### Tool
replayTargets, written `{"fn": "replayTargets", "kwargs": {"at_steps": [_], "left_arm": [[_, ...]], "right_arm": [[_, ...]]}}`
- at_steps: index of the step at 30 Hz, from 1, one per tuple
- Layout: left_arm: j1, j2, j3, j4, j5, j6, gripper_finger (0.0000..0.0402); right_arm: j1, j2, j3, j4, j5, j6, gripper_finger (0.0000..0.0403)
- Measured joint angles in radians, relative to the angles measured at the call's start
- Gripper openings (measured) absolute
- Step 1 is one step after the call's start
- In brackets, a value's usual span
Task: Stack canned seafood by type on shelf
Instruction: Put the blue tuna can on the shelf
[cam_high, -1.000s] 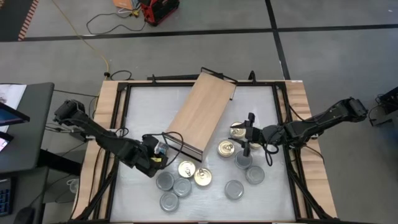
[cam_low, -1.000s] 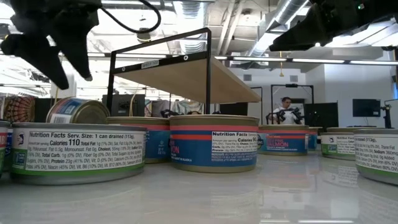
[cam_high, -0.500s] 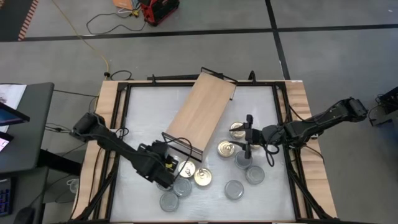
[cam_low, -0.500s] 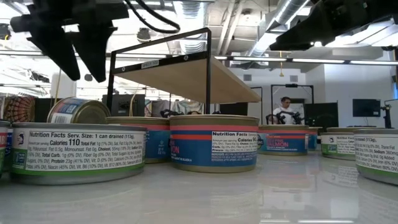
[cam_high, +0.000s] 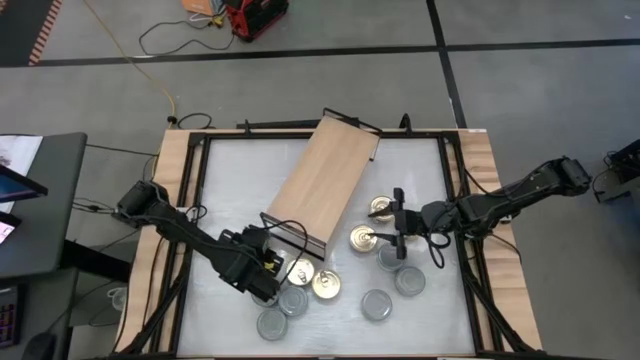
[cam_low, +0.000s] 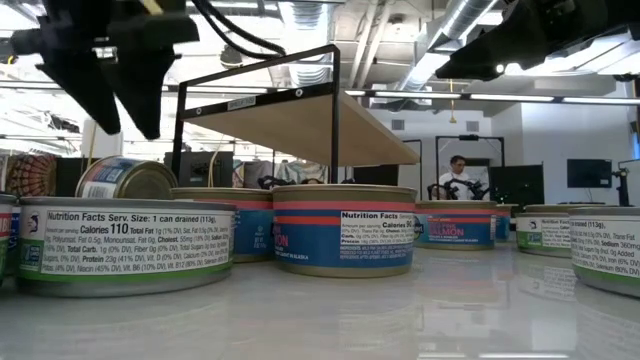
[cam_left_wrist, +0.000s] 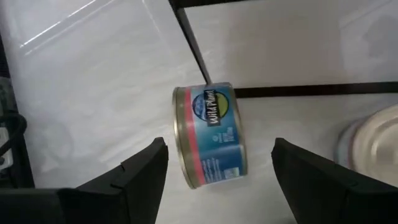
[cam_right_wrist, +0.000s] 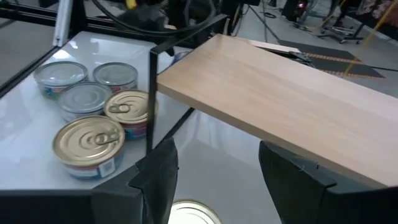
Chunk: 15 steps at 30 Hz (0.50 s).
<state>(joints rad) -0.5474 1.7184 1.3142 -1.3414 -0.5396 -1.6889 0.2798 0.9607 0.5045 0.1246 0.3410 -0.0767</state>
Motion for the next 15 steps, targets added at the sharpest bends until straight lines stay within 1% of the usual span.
{"fn": "replayTargets", "kwargs": {"at_steps": [5,8,13,15], "left_arm": [[0.001,-0.044,-0.039,0.009,0.005,0.004,0.0276],[0.001,-0.1,-0.033,0.02,-0.018,0.052,0.0276],[0.001,-0.17,-0.032,0.126,0.014,0.206,0.0276],[0.006,-0.184,-0.032,0.138,0.026,0.216,0.0276]], "right_arm": [[0.001,0.0,0.0,-0.009,-0.003,0.009,0.0251],[0.001,0.0,0.0,-0.013,-0.003,0.009,0.0251],[0.001,0.0,0.0,-0.013,-0.003,0.009,0.0251],[0.001,0.0,0.0,-0.015,-0.003,0.009,0.0251]]}}
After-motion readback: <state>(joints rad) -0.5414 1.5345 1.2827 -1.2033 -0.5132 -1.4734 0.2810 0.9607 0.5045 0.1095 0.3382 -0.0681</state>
